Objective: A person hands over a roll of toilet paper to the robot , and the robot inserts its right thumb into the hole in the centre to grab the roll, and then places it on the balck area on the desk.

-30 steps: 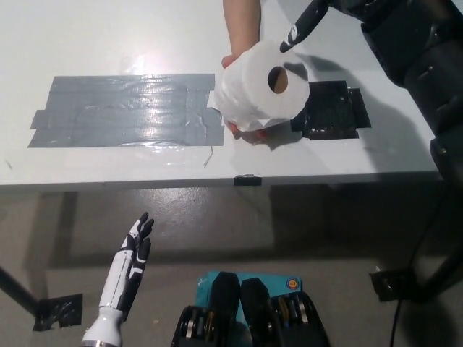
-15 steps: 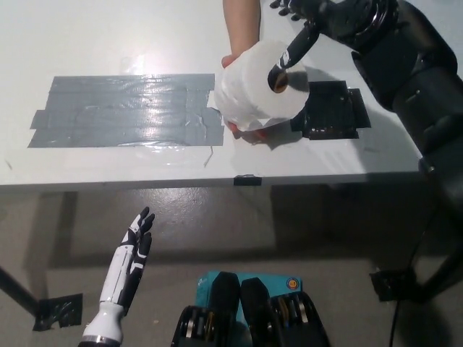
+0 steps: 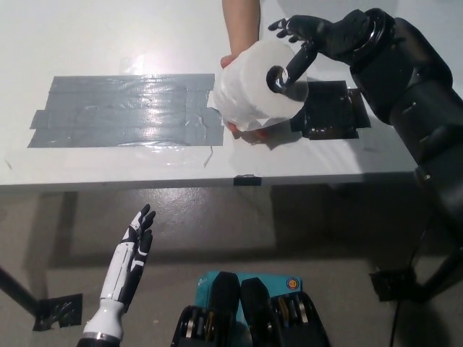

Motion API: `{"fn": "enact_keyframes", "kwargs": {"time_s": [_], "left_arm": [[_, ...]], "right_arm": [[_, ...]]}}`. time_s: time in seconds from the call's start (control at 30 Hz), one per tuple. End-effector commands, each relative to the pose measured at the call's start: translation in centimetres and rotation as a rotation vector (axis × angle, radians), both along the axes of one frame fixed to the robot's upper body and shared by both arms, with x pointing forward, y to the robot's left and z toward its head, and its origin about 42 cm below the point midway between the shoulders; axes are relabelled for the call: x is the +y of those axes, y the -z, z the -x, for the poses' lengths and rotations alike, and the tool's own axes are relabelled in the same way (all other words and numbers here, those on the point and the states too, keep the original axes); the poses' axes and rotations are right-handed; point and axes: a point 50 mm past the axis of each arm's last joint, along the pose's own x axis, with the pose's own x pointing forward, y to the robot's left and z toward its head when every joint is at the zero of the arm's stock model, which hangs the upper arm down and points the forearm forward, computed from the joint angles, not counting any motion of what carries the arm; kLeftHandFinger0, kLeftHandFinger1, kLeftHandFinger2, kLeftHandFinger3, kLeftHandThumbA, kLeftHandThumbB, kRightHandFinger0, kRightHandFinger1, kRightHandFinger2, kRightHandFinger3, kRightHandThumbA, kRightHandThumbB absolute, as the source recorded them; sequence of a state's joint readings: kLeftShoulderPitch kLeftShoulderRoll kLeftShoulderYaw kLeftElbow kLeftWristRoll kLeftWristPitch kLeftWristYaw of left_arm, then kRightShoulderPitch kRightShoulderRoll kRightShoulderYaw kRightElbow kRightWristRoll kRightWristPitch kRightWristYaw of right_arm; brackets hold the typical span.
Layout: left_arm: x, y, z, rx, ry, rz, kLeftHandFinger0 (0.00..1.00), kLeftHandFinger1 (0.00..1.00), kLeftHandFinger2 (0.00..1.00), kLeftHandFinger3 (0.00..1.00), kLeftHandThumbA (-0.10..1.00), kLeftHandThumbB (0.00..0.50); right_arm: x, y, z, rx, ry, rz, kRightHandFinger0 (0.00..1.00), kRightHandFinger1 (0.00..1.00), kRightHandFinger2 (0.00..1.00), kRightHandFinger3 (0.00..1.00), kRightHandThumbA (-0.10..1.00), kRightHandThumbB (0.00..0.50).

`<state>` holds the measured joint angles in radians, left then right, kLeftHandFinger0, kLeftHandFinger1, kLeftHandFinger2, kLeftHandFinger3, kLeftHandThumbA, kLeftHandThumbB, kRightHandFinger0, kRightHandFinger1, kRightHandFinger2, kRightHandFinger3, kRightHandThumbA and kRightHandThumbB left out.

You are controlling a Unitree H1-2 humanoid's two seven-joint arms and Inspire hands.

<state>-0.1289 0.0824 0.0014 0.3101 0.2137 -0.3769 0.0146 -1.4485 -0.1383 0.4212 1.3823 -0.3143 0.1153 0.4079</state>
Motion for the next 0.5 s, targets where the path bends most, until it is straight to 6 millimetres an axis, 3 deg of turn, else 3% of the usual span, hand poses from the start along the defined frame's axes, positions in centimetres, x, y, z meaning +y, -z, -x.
{"fn": "enact_keyframes", "kwargs": {"time_s": [0.0,0.47], "left_arm": [[0.07,-1.02,-0.48,-0.074,0.002,-0.002,1.0,1.0,1.0,1.0,1.0,0.118],[-0.33,-1.48,-0.82,-0.081,0.01,-0.01,1.0,1.0,1.0,1.0,1.0,0.102]], "right_arm": [[1.22,-2.87,-0.11,-0.054,-0.005,0.01,1.0,1.0,1.0,1.0,0.93,0.475],[1.12,-2.64,-0.19,-0.109,0.0,0.065,1.0,1.0,1.0,1.0,1.0,0.5]]}}
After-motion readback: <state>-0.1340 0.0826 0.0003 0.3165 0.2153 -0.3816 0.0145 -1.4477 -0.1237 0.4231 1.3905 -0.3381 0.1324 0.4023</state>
